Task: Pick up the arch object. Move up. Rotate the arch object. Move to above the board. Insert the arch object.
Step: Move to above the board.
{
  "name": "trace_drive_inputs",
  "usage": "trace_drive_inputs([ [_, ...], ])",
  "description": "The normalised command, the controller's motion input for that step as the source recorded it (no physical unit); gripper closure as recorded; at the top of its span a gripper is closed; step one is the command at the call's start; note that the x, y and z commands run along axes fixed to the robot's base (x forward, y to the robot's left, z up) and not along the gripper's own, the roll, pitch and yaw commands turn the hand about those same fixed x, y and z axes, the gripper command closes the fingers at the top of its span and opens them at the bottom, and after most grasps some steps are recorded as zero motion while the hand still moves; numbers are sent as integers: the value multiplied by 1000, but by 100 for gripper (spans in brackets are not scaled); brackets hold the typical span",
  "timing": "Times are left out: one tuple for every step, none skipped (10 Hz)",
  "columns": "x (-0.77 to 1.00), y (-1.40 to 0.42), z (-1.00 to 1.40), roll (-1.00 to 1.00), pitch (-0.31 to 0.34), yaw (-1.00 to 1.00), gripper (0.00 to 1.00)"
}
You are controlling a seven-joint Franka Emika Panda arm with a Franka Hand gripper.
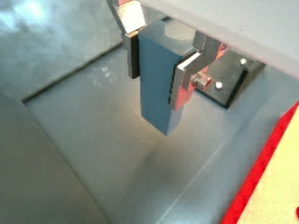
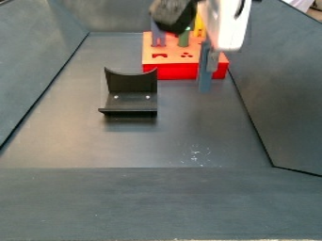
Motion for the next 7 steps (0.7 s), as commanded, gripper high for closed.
trace_drive_inputs([
  [-77,137,1000,-96,31,-44,100],
  [-76,133,1000,-107,26,-45,100],
  [-74,131,1000,-118,26,-47,100],
  [-70,125,1000,-130,29,-47,100],
  [-67,121,1000,-138,36,-45,100],
  [-63,118,1000,-143,40,-45,100],
  [-53,110,1000,-151,53,-44,100],
])
